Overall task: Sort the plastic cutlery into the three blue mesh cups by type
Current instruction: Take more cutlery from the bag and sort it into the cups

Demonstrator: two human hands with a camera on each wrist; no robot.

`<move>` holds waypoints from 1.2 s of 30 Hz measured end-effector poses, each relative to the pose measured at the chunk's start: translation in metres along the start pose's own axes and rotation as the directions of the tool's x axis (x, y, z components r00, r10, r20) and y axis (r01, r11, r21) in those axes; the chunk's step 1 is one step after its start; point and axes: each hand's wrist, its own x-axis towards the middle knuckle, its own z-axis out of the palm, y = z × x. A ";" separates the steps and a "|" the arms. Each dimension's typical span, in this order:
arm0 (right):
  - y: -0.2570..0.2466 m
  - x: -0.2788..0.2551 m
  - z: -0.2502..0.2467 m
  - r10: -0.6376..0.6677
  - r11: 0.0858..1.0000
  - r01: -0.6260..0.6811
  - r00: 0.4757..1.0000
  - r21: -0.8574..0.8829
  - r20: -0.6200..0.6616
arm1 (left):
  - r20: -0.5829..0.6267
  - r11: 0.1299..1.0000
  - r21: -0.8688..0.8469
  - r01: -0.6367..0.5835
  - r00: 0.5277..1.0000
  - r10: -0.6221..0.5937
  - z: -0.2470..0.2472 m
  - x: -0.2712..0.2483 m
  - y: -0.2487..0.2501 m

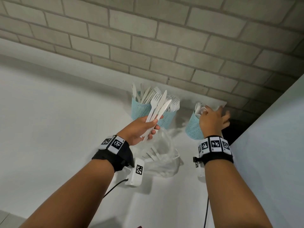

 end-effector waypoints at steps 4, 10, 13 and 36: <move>-0.002 0.005 -0.011 0.064 0.998 -0.062 0.995 -0.025 0.083 | -0.023 1.000 -0.015 0.012 1.000 -0.012 0.000 0.000 0.001; -0.035 -0.019 -0.028 -0.165 0.888 0.274 0.939 0.369 -0.301 | -0.030 0.999 -0.045 0.019 0.999 -0.020 0.005 0.002 0.002; -0.056 -0.039 -0.027 -0.313 0.736 0.415 0.909 0.535 -0.276 | -0.028 0.999 -0.042 0.012 1.000 -0.013 0.004 0.001 0.003; -0.105 -0.052 -0.019 -0.353 0.604 -0.035 0.884 0.796 0.307 | -0.146 0.994 0.102 -0.028 0.988 0.043 0.003 -0.005 0.008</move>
